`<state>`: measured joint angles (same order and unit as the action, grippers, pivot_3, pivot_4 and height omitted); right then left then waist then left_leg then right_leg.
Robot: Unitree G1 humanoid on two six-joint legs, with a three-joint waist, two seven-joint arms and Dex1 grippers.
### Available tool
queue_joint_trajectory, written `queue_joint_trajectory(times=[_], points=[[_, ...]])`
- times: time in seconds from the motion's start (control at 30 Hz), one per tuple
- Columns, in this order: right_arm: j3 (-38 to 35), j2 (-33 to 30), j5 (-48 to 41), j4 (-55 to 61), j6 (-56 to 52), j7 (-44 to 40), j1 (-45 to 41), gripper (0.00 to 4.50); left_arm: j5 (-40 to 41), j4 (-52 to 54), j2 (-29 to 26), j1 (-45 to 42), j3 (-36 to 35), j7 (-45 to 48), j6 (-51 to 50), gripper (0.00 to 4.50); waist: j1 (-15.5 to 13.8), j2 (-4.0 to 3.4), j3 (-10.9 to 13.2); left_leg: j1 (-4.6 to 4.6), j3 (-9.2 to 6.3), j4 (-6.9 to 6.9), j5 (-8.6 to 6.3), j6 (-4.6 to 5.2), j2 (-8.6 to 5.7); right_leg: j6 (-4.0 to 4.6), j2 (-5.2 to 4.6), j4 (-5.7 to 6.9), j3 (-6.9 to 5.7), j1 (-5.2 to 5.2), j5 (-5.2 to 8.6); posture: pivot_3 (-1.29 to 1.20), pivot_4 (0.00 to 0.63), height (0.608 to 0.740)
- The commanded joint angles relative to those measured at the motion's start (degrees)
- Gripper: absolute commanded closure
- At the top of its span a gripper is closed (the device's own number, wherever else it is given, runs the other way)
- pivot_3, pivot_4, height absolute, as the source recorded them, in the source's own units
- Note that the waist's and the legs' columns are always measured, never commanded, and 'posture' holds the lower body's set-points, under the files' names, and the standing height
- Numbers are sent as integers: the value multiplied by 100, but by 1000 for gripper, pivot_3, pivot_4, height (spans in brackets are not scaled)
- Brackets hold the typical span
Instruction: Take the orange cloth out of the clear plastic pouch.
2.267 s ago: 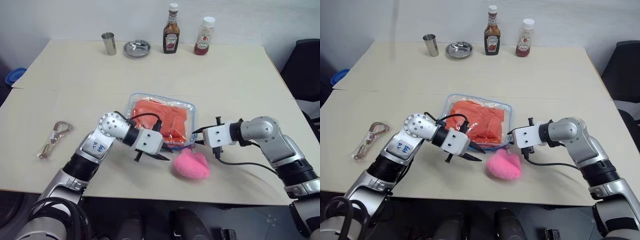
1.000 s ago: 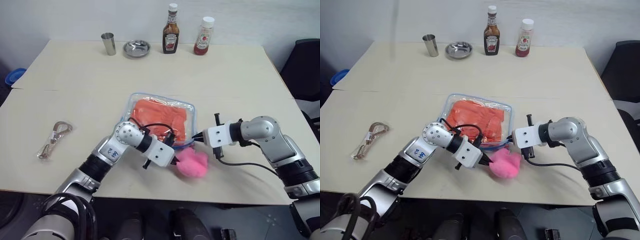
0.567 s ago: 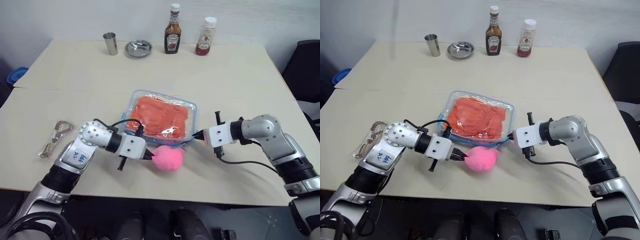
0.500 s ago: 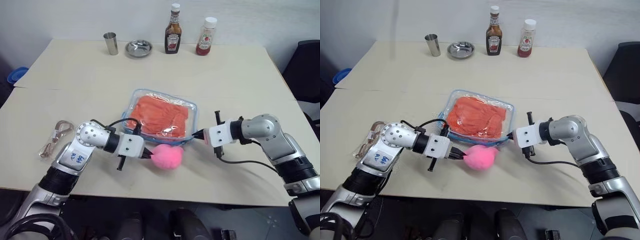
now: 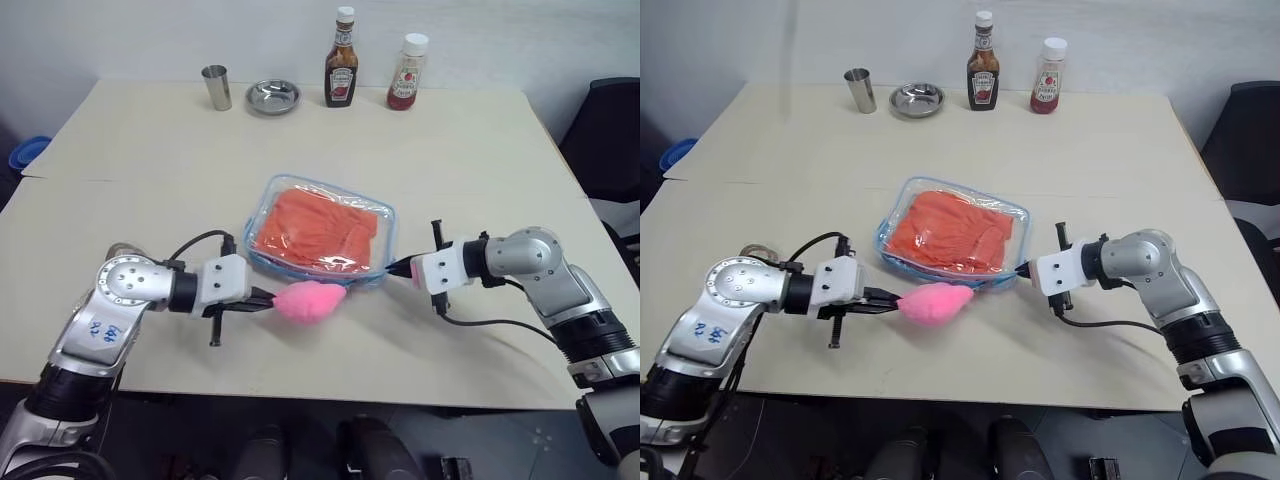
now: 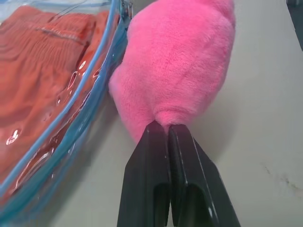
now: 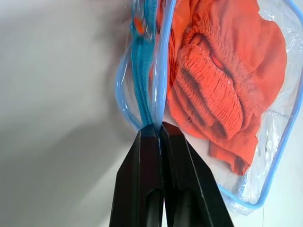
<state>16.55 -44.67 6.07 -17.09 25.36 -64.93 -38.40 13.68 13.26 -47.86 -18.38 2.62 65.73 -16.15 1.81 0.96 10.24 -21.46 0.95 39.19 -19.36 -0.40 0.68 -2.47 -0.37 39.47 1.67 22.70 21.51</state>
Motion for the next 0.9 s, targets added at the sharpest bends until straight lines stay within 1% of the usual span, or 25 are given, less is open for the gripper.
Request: queue_joint_trajectory(times=[0.03, 0.17, 0.37, 0.5, 0.67, 0.83, 0.9], points=[[-147, -103, 38, -113, 74, 47, -107, 4449, 218, 164, -196, 234, -461, -106, -200, 4500, -2, -1, 0, 0, 0, 0, 0, 0, 0, 0, 0, 0, 0, 0, 0, 0, 150, 740], [-168, -116, 28, -183, 172, 39, -121, 4449, 251, 85, -343, 545, -767, -190, -189, 4500, -2, -1, 0, 0, 0, -1, -1, 2, 0, 0, 0, -1, 0, 0, 0, 0, 150, 740], [-231, -358, -39, -341, 737, -70, -81, 4449, 381, -323, -767, 970, -1557, -158, -255, 4500, 2, -3, 2, 0, 0, -3, -2, 3, 0, 1, 0, -2, -1, 0, 1, 0, 150, 740], [-336, -456, -468, -344, 944, -297, 1, 4449, 642, -779, -1045, 1038, -2144, -108, -524, 4500, 9, -3, 2, 0, 0, -4, -3, 4, 0, 2, 0, -3, -2, 0, 1, 0, 150, 740], [-373, -475, -700, -372, 1065, -433, 10, 4449, 918, -761, -1144, 916, -2330, -172, -1022, 4500, 7, -4, 2, 0, 0, -5, -4, 5, 0, 2, -2, -3, -3, 0, 1, 0, 150, 740], [-310, -381, -620, -455, 1178, -375, -30, 4449, 1026, -447, -1083, 1167, -2387, -280, -1250, 4500, 22, -4, 2, 0, 0, -6, -4, 5, 0, 2, -2, -3, -3, 0, 1, 0, 150, 740], [-311, -395, -581, -544, 1252, -356, -47, 4449, 1020, -548, -1184, 1258, -2555, -261, -1284, 4500, 32, -4, 2, 0, 0, -7, -4, 5, 0, 2, -1, -2, -3, 0, 1, 0, 150, 740]])
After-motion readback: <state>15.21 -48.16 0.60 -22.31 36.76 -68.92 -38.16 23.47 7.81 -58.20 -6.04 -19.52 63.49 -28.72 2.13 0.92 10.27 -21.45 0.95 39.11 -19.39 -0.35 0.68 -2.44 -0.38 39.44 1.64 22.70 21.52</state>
